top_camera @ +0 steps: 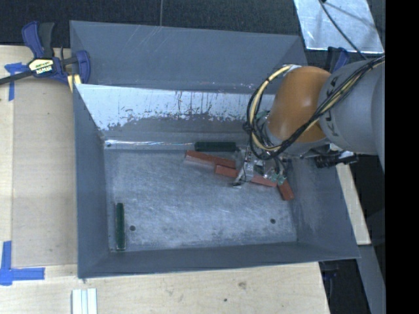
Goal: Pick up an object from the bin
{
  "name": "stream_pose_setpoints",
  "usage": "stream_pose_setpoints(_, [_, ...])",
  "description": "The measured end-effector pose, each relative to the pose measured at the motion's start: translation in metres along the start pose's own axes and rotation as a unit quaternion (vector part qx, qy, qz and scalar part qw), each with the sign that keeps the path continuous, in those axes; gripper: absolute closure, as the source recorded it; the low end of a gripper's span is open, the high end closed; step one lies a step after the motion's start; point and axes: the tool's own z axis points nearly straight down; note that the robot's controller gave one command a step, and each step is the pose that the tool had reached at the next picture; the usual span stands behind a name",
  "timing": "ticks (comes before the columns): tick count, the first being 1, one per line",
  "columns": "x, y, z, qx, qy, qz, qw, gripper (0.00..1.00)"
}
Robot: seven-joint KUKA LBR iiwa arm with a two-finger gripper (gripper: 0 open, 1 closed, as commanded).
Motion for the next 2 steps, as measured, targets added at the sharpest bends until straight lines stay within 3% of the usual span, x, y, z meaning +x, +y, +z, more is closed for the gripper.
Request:
stream_pose_setpoints(1, [0.041, 0.016, -0.030, 0.001, 0.0056, -0.029, 0.9996, 1.00])
stream_pose_setpoints(2, [0.056, 0.016, -0.160, 0.000, 0.0004, -0.038, 0.9993, 1.00])
